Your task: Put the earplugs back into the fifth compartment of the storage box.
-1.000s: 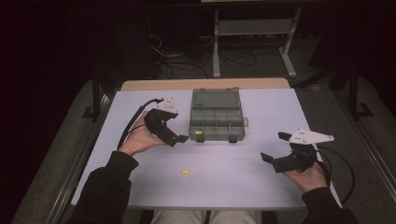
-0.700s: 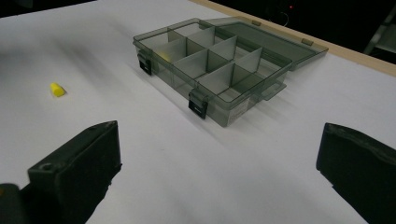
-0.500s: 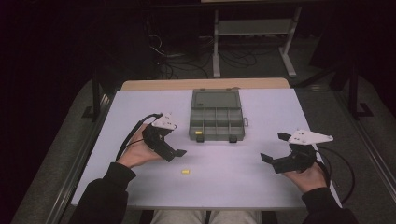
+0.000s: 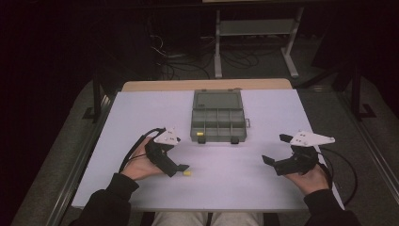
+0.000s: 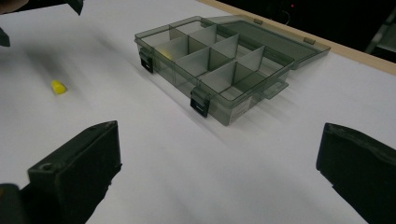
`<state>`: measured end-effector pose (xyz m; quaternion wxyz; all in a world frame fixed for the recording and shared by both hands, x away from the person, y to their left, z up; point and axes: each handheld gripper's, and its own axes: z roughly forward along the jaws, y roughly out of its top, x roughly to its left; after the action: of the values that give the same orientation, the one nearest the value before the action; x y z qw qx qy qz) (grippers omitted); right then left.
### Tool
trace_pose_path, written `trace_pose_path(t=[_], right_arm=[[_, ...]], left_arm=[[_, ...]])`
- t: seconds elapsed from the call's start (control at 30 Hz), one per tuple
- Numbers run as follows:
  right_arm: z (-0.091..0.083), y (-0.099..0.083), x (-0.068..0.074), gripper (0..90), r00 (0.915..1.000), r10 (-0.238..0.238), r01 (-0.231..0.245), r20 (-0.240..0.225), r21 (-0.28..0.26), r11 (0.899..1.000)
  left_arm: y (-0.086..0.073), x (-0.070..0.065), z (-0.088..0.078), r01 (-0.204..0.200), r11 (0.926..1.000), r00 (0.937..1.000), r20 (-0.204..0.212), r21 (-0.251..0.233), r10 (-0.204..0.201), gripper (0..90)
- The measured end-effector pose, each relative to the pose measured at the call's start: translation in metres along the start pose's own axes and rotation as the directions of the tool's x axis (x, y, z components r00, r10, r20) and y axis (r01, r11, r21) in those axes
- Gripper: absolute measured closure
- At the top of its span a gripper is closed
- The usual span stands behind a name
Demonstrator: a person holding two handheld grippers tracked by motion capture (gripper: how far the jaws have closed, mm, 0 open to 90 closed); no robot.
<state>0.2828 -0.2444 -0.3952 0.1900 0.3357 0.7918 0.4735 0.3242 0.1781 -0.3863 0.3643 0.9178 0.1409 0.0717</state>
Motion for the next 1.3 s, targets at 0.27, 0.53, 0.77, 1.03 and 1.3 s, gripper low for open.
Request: trace_pose_path(t=[0.27, 0.53, 0.77, 1.03, 1.3], right_arm=[[-0.001, 0.000, 0.000, 0.0, 1.0000, 0.003, -0.003, 0.002, -0.003, 1.000], [-0.001, 0.000, 0.001, 0.0, 1.0000, -0.001, 0.001, 0.002, -0.003, 1.000], [-0.001, 0.000, 0.000, 0.0, 1.0000, 0.000, 0.000, 0.003, -0.002, 1.000], [0.000, 0.000, 0.000, 0.0, 1.0000, -0.001, 0.001, 0.003, -0.001, 1.000], [0.000, 0.000, 0.000, 0.0, 1.0000, -0.001, 0.001, 0.002, 0.000, 1.000]], left_arm=[[-0.003, -0.014, 0.014, -0.033, 0.9976, 0.9979, 0.057, 0.062, 0.029, 0.0], [-0.010, -0.018, 0.021, -0.060, 0.9948, 0.9927, 0.109, 0.082, 0.051, 14.6], [-0.018, -0.016, 0.027, -0.096, 0.9884, 0.9885, 0.128, 0.118, 0.081, 34.2], [-0.018, -0.015, 0.031, -0.105, 0.9846, 0.9842, 0.156, 0.139, 0.083, 56.0], [-0.019, -0.016, 0.037, -0.112, 0.9803, 0.9861, 0.140, 0.163, 0.090, 65.9]])
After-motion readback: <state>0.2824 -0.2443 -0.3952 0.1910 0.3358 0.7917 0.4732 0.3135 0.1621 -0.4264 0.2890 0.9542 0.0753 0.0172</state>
